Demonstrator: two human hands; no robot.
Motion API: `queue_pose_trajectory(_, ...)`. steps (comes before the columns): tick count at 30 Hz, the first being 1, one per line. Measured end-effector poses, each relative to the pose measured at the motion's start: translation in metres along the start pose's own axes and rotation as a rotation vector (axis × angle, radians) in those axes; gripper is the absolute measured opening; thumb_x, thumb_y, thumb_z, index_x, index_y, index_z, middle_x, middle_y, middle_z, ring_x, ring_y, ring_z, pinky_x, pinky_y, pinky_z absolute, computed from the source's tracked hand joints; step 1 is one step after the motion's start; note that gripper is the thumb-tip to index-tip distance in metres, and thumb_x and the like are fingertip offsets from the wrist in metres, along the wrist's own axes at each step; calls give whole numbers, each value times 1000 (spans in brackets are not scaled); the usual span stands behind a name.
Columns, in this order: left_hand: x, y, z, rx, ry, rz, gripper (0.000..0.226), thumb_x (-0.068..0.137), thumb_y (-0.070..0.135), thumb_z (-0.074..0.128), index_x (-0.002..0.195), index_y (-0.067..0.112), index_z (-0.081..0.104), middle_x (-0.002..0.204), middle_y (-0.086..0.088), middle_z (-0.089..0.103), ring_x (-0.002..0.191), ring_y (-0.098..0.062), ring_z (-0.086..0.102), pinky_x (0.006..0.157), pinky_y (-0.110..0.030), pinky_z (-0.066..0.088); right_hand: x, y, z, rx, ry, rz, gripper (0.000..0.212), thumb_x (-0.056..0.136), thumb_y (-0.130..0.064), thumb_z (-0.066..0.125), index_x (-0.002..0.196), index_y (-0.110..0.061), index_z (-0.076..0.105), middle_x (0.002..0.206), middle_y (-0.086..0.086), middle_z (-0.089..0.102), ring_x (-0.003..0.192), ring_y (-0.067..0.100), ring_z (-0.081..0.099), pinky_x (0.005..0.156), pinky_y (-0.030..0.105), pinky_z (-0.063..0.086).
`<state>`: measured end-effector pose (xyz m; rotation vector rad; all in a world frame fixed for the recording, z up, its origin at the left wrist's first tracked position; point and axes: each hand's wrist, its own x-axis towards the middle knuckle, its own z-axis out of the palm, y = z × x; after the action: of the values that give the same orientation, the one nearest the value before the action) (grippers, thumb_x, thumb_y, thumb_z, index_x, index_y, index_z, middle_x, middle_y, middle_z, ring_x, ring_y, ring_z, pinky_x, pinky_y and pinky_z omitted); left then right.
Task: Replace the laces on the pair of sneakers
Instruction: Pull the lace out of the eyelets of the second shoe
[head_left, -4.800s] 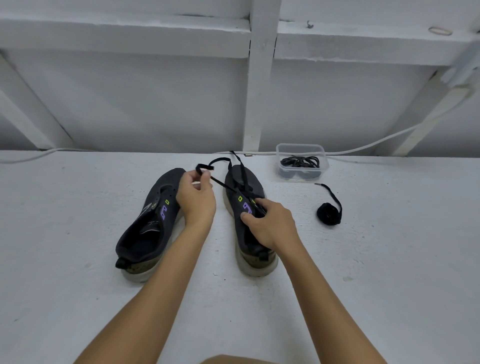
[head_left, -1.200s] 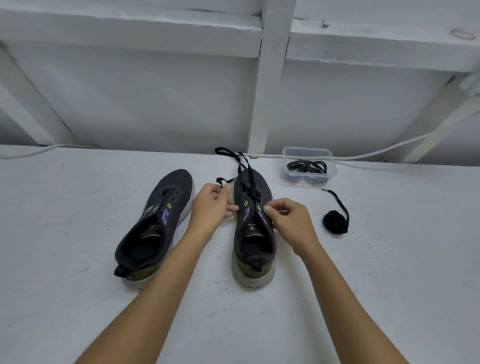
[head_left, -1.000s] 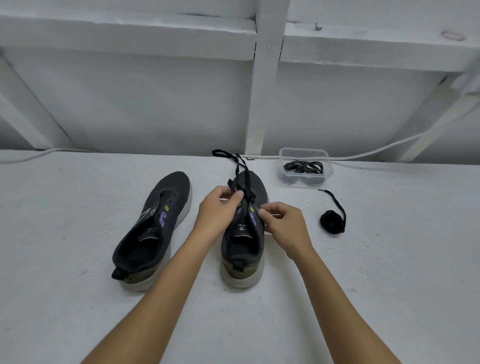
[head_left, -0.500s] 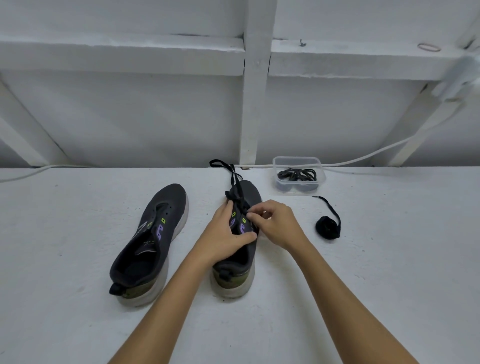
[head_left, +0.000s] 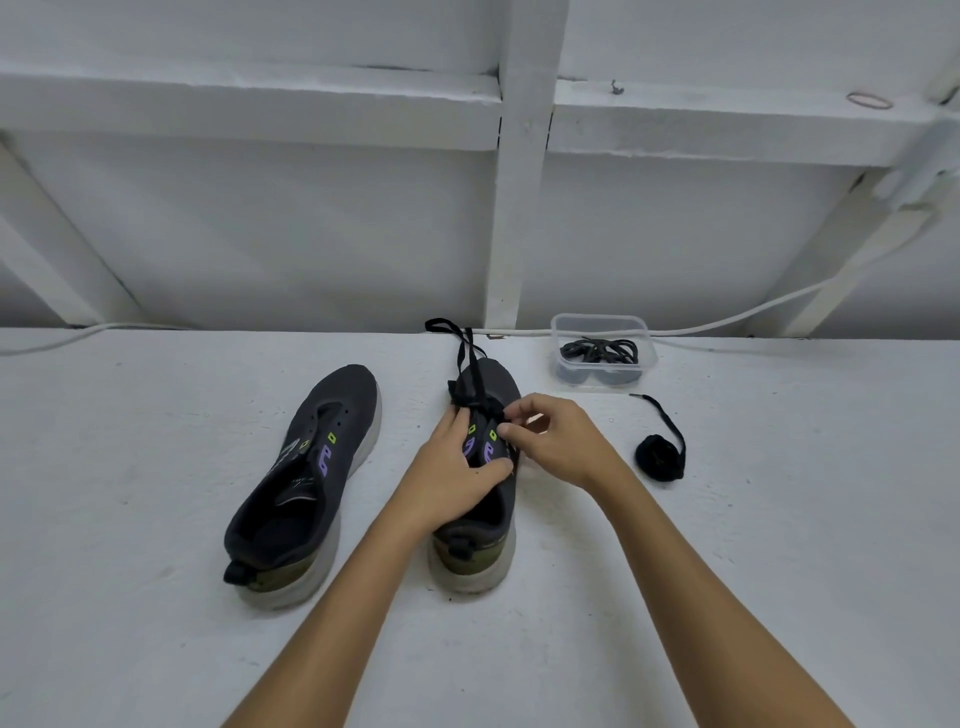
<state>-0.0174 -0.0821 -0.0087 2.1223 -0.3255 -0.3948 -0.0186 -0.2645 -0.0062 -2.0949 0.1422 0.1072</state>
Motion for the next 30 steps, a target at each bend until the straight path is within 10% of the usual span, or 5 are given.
queue_pose_trajectory(9,0,4,-2,-11,-9,-13,50,85,36,66,132,36,48,124,18,52,104,-1,57,78,-14,42,9,-9,-2,-169,31,-105,12,100,-28,55,90,-32,51,87,-8,69,77,15,67,75,37,55)
queue_pose_trajectory(18,2,0,1,17,-13,-22,64,79,48,62,138,30,45,135,12,48,114,-12,56,91,-30,48,1,-1,7,-51,51,-15,9,89,-31,75,84,-28,69,79,-13,70,71,6,65,65,18,47)
queue_pose_trajectory(30,0,3,1,-19,13,-15,53,85,38,66,134,30,48,125,15,51,107,-7,57,77,-16,41,-1,-1,9,81,143,61,16,94,-40,65,92,-24,70,86,-7,74,75,13,71,81,42,61)
